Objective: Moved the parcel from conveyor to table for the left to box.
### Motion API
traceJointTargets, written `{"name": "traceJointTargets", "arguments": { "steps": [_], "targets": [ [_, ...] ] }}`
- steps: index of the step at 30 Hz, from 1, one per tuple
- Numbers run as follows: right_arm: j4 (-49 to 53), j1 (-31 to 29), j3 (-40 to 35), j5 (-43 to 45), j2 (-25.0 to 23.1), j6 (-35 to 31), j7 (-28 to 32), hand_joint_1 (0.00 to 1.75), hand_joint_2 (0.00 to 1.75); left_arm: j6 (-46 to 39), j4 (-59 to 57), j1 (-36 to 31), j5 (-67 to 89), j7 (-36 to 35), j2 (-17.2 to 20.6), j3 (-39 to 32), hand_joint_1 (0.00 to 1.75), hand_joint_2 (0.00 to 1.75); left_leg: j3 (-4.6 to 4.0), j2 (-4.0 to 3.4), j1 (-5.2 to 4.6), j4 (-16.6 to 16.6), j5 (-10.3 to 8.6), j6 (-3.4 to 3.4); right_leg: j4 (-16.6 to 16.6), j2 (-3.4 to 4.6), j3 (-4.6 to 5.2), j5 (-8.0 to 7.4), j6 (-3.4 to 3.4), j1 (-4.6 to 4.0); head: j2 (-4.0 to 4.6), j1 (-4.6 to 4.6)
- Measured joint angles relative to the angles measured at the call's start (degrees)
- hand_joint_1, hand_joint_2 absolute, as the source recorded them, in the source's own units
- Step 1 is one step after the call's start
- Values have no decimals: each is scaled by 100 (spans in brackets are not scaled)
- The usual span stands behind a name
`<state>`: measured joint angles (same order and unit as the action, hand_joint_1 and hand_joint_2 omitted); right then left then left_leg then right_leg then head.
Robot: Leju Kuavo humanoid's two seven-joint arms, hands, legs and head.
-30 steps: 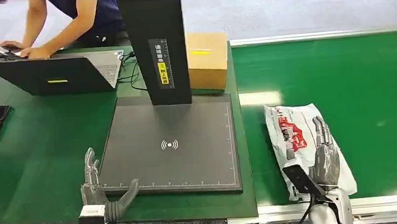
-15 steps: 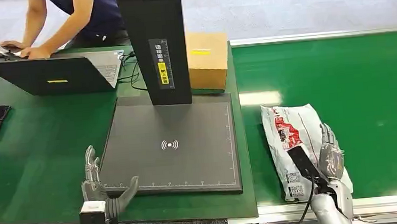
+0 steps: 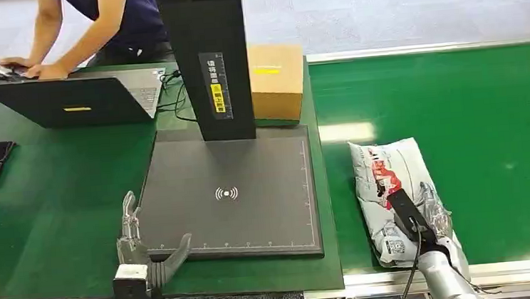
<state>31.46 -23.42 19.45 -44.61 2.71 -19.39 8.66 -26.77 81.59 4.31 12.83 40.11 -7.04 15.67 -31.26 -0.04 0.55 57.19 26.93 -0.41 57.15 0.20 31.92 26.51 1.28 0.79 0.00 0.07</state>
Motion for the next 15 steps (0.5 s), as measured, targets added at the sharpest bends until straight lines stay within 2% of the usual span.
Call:
{"name": "traceJointTargets", "arguments": {
  "steps": [2,4,8,9,15],
  "targets": [
    [-105,-47,31,-13,0,35,0,166,175,35,-30,-32,26,0,-15,-4,0,175,12,-1,1,0,1,0,-2,0,-13,0,0,-1,0,0],
    [-188,-70,53,-22,0,63,30,175,175,59,-59,-61,42,0,-20,-13,0,175,20,-2,1,0,1,1,-3,0,-19,0,1,0,0,2],
    [-267,-92,90,-61,2,51,105,175,175,74,-98,-80,44,0,-22,-17,0,175,24,-2,0,1,-3,4,-3,0,-27,-8,8,3,0,2],
    [-269,-99,101,-68,2,33,118,169,175,74,-105,-81,44,0,-24,-17,0,175,26,-2,0,1,-3,4,-3,0,-30,-11,9,3,0,0],
    [-267,-117,225,-66,2,-195,343,175,175,55,-153,-89,52,0,-57,-22,0,175,25,-1,0,3,-5,6,-3,0,-30,-10,9,1,0,2]
  ]
}}
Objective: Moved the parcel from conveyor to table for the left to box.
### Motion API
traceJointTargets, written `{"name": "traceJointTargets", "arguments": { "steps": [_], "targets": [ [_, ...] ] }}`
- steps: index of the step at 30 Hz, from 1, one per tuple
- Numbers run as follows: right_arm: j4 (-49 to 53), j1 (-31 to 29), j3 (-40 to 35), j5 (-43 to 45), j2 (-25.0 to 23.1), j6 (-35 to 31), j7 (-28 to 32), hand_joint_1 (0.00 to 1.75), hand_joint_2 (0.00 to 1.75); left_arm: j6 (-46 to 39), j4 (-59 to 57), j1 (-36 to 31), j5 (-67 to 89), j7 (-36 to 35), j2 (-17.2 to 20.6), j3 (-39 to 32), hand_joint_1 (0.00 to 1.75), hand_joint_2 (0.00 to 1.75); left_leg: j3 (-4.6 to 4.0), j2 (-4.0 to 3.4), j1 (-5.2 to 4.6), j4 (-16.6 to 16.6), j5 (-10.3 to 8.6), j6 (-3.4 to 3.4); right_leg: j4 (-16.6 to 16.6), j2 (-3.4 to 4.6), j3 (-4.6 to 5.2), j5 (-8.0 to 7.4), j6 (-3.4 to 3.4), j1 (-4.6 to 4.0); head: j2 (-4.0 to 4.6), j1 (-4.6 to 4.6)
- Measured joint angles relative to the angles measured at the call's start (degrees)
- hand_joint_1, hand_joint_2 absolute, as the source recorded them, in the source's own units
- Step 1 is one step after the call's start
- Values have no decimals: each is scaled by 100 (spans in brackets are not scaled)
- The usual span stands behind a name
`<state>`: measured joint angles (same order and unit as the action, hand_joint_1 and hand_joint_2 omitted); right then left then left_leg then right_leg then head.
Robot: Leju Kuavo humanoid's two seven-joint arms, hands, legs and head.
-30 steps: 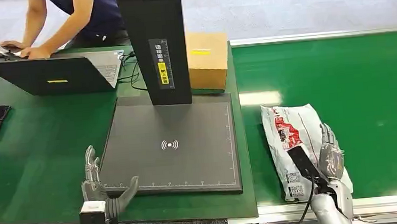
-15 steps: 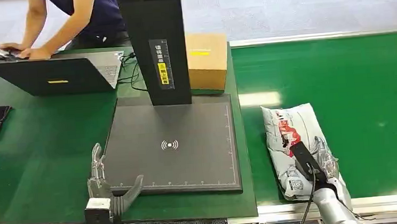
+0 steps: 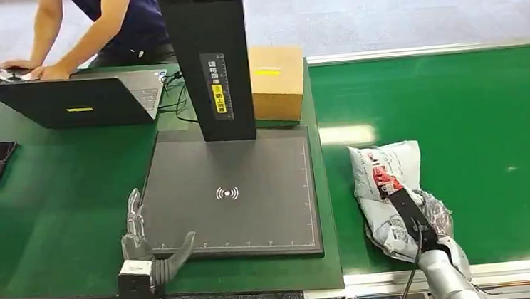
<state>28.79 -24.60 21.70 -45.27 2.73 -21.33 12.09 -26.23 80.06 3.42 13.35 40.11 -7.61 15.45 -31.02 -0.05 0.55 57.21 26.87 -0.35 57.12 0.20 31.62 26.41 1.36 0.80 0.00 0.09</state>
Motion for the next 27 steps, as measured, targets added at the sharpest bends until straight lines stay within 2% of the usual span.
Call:
{"name": "traceJointTargets", "arguments": {
  "steps": [7,11,18,27],
  "targets": [
    [140,53,70,72,-42,-394,433,175,175,-7,-9,8,68,0,-33,-46,0,175,-16,5,1,-1,1,-1,1,-3,14,4,-2,-2,0,-2],
    [528,272,94,330,-177,-544,1009,175,175,42,-9,6,153,0,-46,-50,0,175,-33,9,1,-2,0,-2,3,-5,30,4,-2,-1,0,-2],
    [2084,1053,-169,560,-527,-524,1248,175,175,153,-37,-55,179,0,-46,-55,0,175,-57,11,1,-2,0,-2,4,-7,51,5,-2,0,0,0],
    [4232,1946,-1036,616,-820,-632,1423,175,175,184,-59,-178,107,0,-44,-55,0,175,-67,12,1,-3,0,-2,5,-7,64,6,-3,0,0,-2]
  ]
}}
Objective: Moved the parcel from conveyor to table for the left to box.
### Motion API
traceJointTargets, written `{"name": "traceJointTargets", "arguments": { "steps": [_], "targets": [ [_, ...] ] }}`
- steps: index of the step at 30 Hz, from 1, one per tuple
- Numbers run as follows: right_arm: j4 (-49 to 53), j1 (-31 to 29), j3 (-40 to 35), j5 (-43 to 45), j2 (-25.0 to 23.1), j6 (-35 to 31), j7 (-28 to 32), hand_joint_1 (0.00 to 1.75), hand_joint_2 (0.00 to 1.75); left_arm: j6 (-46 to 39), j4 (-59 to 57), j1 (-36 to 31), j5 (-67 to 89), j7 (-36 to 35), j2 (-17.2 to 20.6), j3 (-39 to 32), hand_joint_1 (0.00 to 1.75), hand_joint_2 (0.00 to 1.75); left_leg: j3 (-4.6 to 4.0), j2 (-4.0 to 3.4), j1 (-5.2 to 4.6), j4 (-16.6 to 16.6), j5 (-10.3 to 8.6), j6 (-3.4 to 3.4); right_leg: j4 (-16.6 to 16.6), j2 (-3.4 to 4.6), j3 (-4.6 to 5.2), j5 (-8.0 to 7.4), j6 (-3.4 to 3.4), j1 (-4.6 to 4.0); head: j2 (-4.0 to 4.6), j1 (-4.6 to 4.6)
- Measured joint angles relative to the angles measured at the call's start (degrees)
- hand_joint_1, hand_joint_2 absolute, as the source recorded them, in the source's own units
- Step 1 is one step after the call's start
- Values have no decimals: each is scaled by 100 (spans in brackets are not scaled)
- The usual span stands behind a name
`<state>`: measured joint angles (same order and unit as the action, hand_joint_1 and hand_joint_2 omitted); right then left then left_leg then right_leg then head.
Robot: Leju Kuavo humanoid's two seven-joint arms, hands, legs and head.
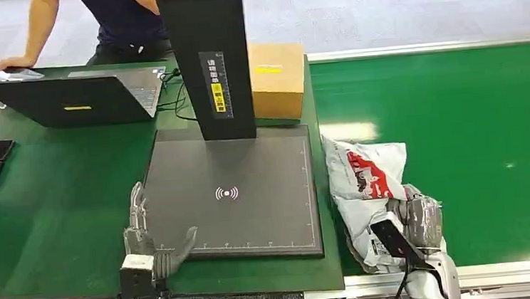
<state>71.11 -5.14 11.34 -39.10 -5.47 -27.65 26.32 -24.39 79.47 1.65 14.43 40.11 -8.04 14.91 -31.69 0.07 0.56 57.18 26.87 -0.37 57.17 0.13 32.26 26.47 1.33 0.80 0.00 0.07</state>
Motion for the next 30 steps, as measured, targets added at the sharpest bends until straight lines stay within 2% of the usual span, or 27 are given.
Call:
{"name": "traceJointTargets", "arguments": {
  "steps": [6,10,12,20,25,30],
  "targets": [
    [701,152,-524,-68,-65,-345,72,175,175,-179,2,29,-28,0,4,-2,0,175,-3,-1,0,0,0,0,1,0,-1,0,0,1,0,0],
    [806,-14,-911,-28,-92,-402,101,175,175,-243,4,77,-68,0,13,-2,0,175,-1,-1,0,0,-2,-1,1,1,0,-1,0,1,0,2],
    [775,-192,-1117,-305,-98,-474,-7,175,175,-249,4,87,-94,0,22,-2,0,175,-4,-1,0,-1,-3,-2,4,1,0,-2,0,1,0,2],
    [-366,-1457,-2105,-1030,-100,-599,-463,175,175,-214,-35,-41,-151,0,68,109,0,175,-2,-4,0,0,-17,-6,7,1,3,-7,-4,0,0,0],
    [-1429,-2102,-2543,-1106,-179,-658,-322,175,175,-219,-155,-298,-326,0,96,328,0,175,-4,-3,0,0,-18,-6,8,1,4,-8,-5,0,0,-2],
    [-2222,-2464,-2804,-762,-358,-688,24,175,175,-234,-291,-503,-409,0,96,507,0,175,-6,-2,0,0,-17,-6,9,-1,7,-8,-5,-1,0,2]
  ]
}}
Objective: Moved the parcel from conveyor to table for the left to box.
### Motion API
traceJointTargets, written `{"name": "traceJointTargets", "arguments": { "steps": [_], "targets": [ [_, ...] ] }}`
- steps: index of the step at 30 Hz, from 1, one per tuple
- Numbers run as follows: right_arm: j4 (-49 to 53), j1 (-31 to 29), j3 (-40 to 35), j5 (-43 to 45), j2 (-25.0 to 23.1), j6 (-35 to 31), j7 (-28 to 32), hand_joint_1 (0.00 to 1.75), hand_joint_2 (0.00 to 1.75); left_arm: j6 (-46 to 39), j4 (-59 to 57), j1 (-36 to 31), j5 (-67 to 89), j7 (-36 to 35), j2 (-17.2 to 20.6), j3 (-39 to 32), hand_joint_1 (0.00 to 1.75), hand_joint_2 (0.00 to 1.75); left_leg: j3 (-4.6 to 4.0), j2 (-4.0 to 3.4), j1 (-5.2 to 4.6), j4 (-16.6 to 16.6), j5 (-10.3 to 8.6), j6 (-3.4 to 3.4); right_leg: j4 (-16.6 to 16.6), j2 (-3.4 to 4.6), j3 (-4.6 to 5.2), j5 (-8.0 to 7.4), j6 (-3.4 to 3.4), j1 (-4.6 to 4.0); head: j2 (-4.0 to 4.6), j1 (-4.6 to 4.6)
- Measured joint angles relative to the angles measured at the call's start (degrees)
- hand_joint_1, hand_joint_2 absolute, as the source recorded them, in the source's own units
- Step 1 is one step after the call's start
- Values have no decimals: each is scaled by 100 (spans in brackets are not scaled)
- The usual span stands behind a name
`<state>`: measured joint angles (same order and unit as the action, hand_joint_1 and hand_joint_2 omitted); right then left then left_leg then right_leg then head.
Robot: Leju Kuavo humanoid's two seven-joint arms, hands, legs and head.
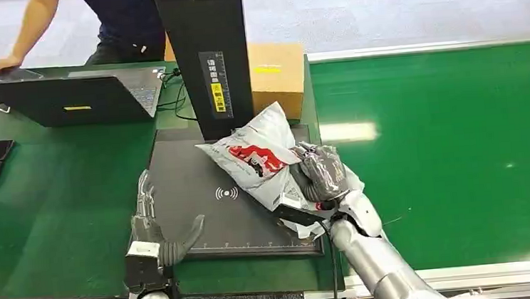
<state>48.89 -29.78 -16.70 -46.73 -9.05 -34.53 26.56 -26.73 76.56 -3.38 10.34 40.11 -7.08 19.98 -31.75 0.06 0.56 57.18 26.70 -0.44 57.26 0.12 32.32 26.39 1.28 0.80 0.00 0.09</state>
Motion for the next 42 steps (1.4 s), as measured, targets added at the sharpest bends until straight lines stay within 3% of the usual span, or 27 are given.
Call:
{"name": "traceJointTargets", "arguments": {
  "steps": [6,10,16,21,28,29,32,33,35,42],
  "targets": [
    [-559,-160,-280,356,-273,24,391,166,175,-20,-111,-116,4,0,0,111,0,175,-3,-1,0,0,0,0,1,2,5,1,-1,-1,0,-2],
    [-727,-178,-498,297,-459,26,457,175,175,-31,-155,-119,4,0,0,129,0,175,-3,-1,1,-1,0,0,1,2,6,1,-1,-1,0,-2],
    [-980,-243,-705,317,-673,103,354,168,175,9,-227,-136,11,0,-2,138,0,175,-4,-1,1,0,0,0,1,2,6,1,-1,0,0,-2],
    [-1315,-356,-904,96,-811,-107,57,175,175,79,-275,-197,35,0,-35,164,0,175,-3,-1,1,0,0,0,1,2,6,0,-1,1,0,-2],
    [-1757,-583,-1049,-44,-900,-319,-260,171,175,138,-347,-258,66,0,-87,179,0,175,-3,-1,1,0,0,0,1,2,6,0,-1,0,0,-2],
    [-1814,-611,-1049,-9,-907,-315,-260,150,175,144,-356,-265,72,0,-96,179,0,175,-3,-1,1,0,0,0,1,2,6,0,-1,0,0,0],
    [-1973,-700,-1049,13,-909,-317,-293,133,175,146,-380,-287,96,0,-105,179,0,175,-3,-1,1,0,0,-1,1,2,6,0,-1,0,0,0],
    [-2051,-746,-1049,17,-909,-317,-317,61,175,146,-391,-292,105,0,-109,179,0,175,-3,-1,1,0,0,-1,1,2,6,0,-1,0,0,-2],
    [-2166,-832,-1047,37,-909,-315,-357,0,175,146,-395,-290,107,0,-109,179,0,175,-3,-1,1,0,0,-1,1,2,6,0,-1,0,0,-2],
    [-2421,-931,-990,157,-911,-378,-307,0,175,94,-395,-200,164,0,-144,142,0,175,-3,-1,1,0,0,-1,1,2,5,0,-1,0,0,-2]
  ]
}}
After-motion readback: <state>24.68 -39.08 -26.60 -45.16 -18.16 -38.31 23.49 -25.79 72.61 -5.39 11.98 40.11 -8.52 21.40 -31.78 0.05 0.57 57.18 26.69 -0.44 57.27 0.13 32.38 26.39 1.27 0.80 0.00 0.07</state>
